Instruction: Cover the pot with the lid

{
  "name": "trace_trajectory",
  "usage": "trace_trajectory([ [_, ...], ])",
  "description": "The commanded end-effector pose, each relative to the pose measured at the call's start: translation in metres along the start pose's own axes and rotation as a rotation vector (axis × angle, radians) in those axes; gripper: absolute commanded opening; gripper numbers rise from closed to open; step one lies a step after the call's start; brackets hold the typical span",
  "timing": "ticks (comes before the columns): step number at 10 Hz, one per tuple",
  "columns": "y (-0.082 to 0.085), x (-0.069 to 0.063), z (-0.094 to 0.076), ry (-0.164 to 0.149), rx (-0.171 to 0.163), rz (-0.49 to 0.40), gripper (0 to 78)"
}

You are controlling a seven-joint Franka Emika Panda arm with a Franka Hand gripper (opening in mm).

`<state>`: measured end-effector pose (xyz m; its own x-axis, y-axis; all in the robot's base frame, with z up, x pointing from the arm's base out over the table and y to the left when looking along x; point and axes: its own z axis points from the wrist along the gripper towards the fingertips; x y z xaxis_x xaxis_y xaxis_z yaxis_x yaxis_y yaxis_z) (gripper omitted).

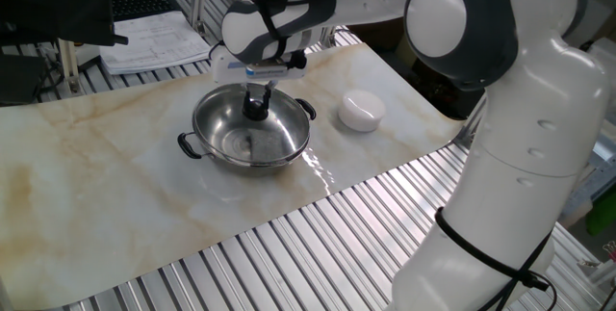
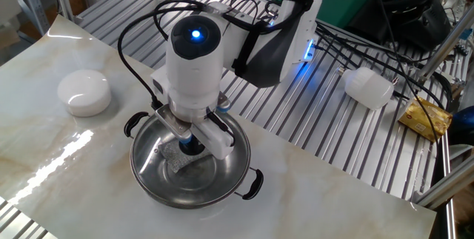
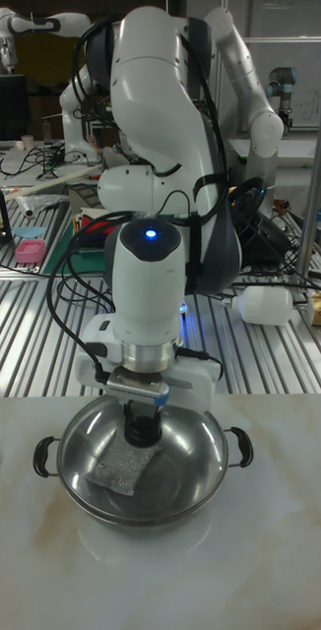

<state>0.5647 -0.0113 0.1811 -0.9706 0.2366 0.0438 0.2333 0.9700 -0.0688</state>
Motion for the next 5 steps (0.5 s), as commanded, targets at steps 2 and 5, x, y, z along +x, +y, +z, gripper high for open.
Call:
trace_trajectory([
  [2, 0.0002, -0.0021, -0.0025, -0.004, -0.002, 0.002, 1.1],
  [5, 0.0005, -0.0018, -0.0017, -0.004, -0.002, 0.003, 1.1],
])
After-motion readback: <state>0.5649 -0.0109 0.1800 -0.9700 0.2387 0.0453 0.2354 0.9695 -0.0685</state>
